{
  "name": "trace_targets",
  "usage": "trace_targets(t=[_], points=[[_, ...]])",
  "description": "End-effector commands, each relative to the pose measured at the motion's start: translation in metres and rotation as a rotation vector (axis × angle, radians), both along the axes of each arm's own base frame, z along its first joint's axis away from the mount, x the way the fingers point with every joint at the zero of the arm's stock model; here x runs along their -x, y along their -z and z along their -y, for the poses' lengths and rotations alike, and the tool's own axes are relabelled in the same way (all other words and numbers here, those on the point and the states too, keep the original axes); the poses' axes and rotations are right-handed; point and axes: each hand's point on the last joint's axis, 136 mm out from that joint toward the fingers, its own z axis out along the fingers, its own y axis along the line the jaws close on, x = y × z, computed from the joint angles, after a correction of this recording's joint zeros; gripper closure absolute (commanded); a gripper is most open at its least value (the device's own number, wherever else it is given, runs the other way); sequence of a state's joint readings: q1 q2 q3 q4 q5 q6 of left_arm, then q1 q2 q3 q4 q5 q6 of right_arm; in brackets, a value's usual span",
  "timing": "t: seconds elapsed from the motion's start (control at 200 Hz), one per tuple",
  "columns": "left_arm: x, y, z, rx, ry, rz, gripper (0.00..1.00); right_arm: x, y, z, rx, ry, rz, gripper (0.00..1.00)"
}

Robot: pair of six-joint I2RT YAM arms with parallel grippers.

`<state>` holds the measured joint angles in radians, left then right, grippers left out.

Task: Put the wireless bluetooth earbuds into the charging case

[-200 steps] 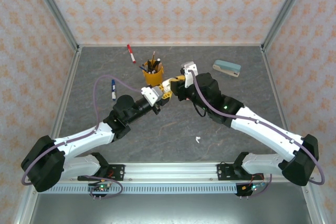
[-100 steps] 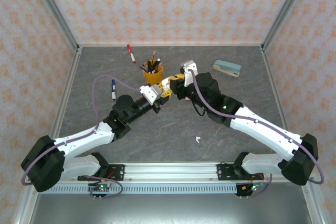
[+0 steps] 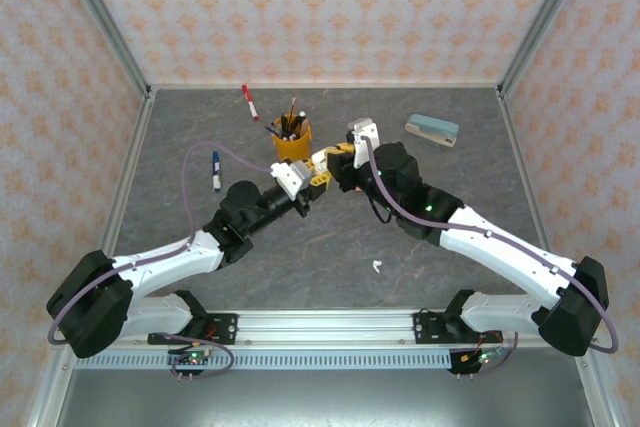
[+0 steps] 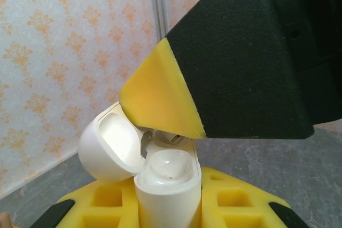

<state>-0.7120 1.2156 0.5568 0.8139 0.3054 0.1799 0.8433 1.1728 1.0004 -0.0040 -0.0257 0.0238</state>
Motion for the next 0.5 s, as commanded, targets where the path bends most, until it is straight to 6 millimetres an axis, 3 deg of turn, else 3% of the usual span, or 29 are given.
trace_targets(t=[0.0,0.295,0.495], points=[[-0.001,-0.037,0.004,0.085,0.007,0.071,1.0,0.003,-0.01,0.004,-0.019,0.007,0.022,0.79],[-0.011,-0.008,0.011,0.061,0.001,0.0,1.0,0.004,-0.05,0.014,-0.098,0.042,0.058,0.79],[-0.012,0.001,0.007,0.046,-0.023,-0.007,1.0,0.004,-0.052,0.018,-0.093,0.06,0.054,0.79]])
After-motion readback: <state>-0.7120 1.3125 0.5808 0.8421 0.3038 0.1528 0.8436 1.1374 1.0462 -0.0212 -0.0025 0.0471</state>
